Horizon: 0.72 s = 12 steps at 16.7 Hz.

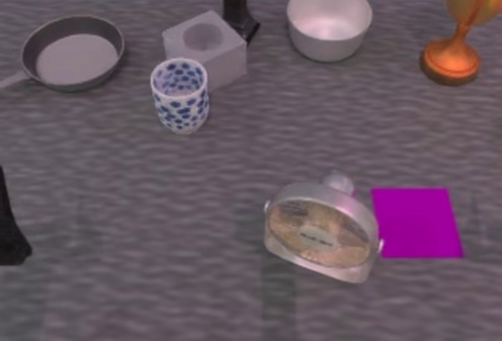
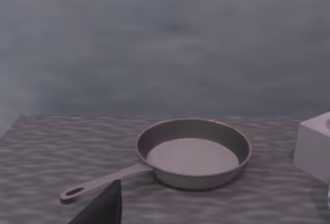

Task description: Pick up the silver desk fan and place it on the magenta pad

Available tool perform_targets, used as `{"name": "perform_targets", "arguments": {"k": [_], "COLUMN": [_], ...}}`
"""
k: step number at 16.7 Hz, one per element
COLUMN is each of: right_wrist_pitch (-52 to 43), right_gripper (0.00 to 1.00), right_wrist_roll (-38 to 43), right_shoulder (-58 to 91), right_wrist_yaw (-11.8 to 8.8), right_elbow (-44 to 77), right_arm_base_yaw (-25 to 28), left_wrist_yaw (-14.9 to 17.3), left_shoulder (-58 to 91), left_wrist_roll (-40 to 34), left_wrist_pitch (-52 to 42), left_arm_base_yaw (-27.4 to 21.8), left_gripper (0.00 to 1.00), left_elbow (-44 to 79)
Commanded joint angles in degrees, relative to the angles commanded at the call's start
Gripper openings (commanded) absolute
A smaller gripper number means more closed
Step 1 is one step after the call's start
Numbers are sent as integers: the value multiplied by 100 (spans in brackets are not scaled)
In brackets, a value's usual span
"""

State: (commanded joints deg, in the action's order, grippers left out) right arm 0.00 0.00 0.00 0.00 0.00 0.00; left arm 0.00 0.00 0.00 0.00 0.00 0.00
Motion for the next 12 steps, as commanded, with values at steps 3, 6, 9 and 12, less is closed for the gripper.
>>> {"name": "perform_targets", "arguments": {"k": [3,6,9,12], "right_wrist_pitch": [-56,-578,-1509,-2642], "right_gripper": [100,100,100,100], "right_wrist_roll": [-20,-186,-455,-778], "right_shoulder": [57,597,1682,3212], "right_wrist_yaw": [-2,-7,2,11], "right_elbow": [55,561,1546,2943], "right_arm_base_yaw": [33,303,761,1345], "left_wrist_yaw": [0,0,0,0], "left_shoulder": [0,0,0,0], "left_wrist_roll": [0,0,0,0], "left_wrist_pitch": [0,0,0,0], "left_arm_base_yaw": [0,0,0,0], "left_gripper": [100,100,100,100], "left_elbow": [0,0,0,0]}}
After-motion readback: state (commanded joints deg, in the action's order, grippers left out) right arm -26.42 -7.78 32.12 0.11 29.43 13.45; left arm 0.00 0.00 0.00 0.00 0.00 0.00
